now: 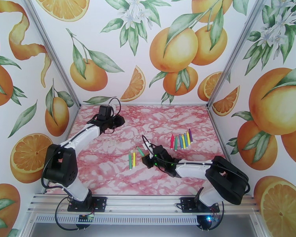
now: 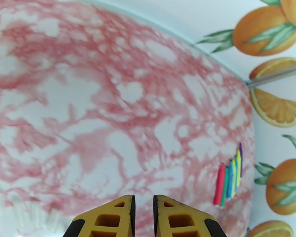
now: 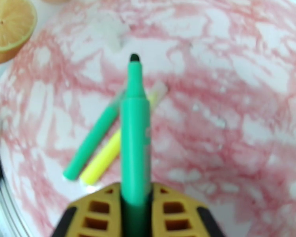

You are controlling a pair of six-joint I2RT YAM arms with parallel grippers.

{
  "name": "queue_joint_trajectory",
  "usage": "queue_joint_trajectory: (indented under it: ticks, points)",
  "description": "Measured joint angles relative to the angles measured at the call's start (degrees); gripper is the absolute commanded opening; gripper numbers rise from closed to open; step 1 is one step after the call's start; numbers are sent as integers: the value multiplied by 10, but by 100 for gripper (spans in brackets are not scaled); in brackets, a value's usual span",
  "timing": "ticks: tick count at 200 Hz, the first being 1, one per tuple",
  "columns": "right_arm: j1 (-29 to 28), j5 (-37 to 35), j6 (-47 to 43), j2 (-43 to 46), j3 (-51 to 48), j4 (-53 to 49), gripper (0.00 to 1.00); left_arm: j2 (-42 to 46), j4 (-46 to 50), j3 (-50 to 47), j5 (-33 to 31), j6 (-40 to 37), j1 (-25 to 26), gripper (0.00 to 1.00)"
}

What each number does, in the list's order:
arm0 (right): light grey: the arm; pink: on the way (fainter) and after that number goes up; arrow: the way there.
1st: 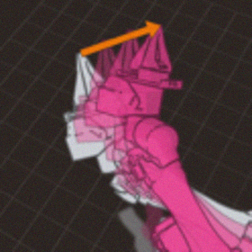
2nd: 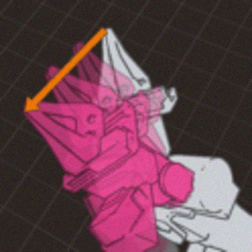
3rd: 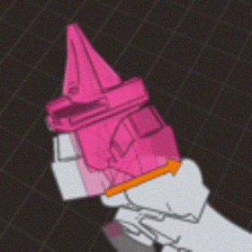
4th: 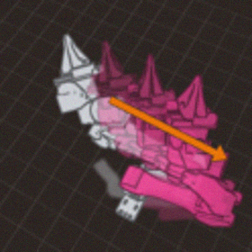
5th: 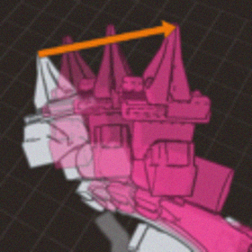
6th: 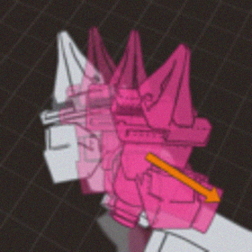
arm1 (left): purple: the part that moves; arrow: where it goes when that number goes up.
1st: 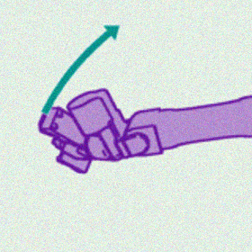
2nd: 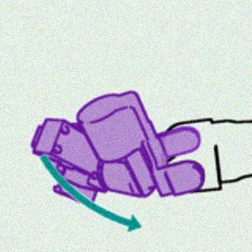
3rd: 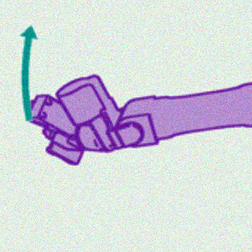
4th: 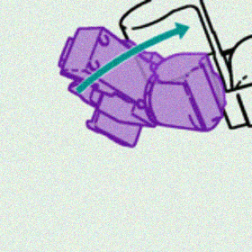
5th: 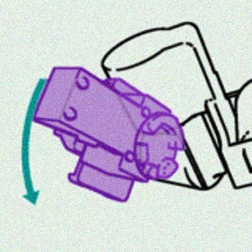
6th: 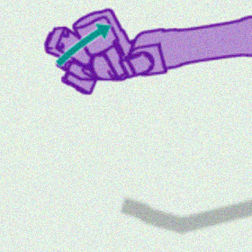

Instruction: Open the pen caps

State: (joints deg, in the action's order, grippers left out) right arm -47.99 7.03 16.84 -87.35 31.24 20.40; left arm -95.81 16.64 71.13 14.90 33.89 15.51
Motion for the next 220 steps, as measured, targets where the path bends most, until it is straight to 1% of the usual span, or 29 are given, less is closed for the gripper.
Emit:
queue_joint_trajectory:
  ticks: [60,117,162,220]
  points:
    - [0,-12,0,15,0,-3,0,0,6,9,14,-25,11,0]
    - [14,-68,1,16,24,-29,0,0,87,36,13,-89,20,0]
    - [54,-101,19,19,43,-47,0,-8,161,49,-12,-136,46,0]
    - [92,-153,53,20,66,-105,0,-60,235,87,-68,-175,92,0]
